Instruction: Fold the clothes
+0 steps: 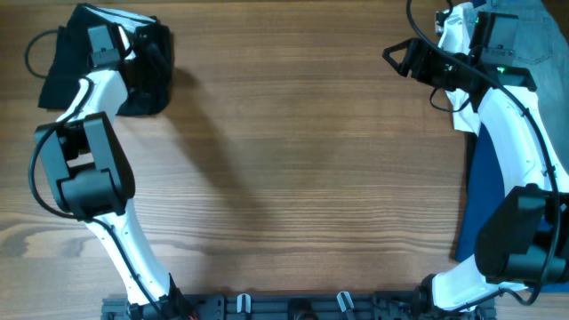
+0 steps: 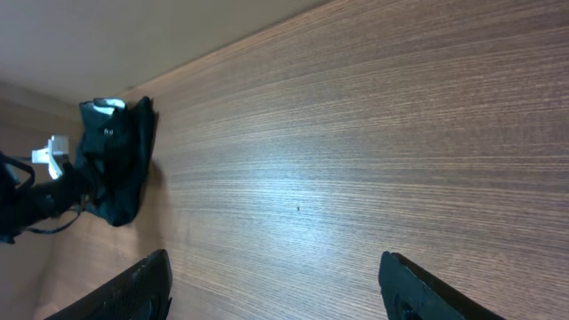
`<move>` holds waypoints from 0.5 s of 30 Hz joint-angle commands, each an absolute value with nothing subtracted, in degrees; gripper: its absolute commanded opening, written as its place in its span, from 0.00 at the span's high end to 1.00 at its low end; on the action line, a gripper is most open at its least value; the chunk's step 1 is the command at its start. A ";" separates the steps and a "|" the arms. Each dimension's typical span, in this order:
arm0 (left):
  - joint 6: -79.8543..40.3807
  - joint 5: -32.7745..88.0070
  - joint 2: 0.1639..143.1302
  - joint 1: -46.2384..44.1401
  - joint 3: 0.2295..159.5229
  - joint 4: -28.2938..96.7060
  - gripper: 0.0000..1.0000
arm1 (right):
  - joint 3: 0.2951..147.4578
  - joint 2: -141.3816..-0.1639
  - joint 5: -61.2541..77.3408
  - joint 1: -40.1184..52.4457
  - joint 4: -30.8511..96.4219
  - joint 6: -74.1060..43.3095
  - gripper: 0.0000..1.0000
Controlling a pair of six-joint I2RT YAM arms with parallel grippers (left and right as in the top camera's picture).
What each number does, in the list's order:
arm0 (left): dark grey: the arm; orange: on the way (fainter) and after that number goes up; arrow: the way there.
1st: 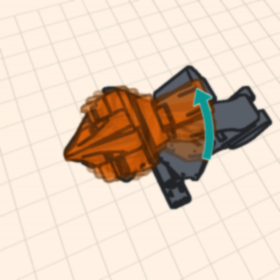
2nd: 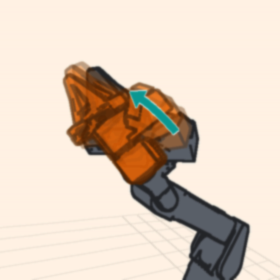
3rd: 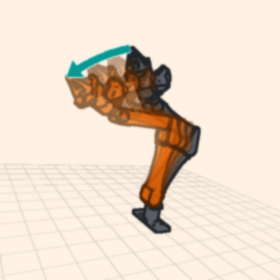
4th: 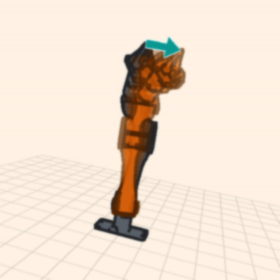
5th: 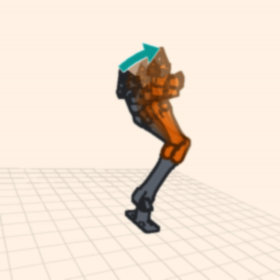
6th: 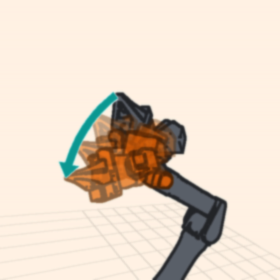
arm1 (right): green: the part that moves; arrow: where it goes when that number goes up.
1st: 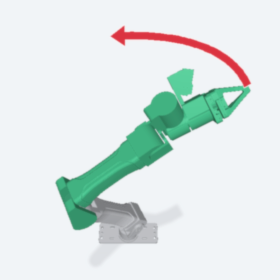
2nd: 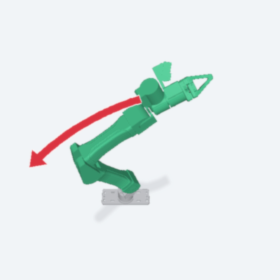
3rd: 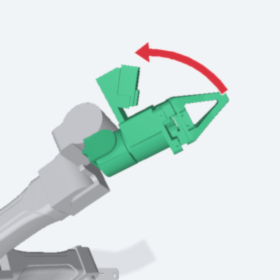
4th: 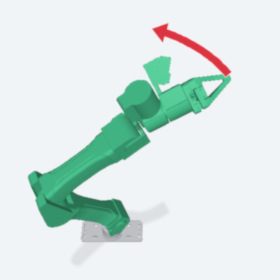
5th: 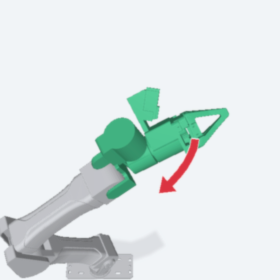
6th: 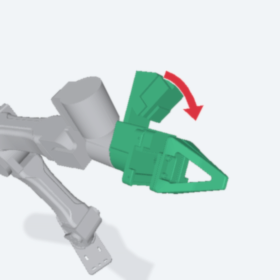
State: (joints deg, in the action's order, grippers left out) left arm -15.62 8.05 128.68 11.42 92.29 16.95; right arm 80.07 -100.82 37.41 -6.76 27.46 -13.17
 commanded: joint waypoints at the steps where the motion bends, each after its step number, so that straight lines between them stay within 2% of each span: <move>1: -16.97 10.00 129.86 10.70 91.74 15.92 0.01 | 80.25 -101.47 37.26 -6.26 27.57 -12.43 0.25; 4: -16.71 9.82 128.29 11.18 91.74 16.16 0.00 | 80.25 -101.47 37.30 -6.26 27.40 -12.14 0.24; 6: -15.33 9.37 125.54 11.49 91.74 16.93 0.00 | 80.25 -101.45 37.23 -6.28 26.06 -11.53 0.00; 10: -15.25 9.41 113.71 12.91 91.74 20.34 0.00 | 80.47 -99.07 37.50 -6.33 18.83 -7.22 0.00; 15: -15.25 9.80 97.36 11.77 91.74 28.88 0.00 | 80.68 -86.98 32.73 -6.26 22.15 4.51 0.00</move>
State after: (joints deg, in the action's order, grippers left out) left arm -15.79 8.93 105.06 12.60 91.70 25.47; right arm 80.07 -95.18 36.14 -6.68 20.62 -2.09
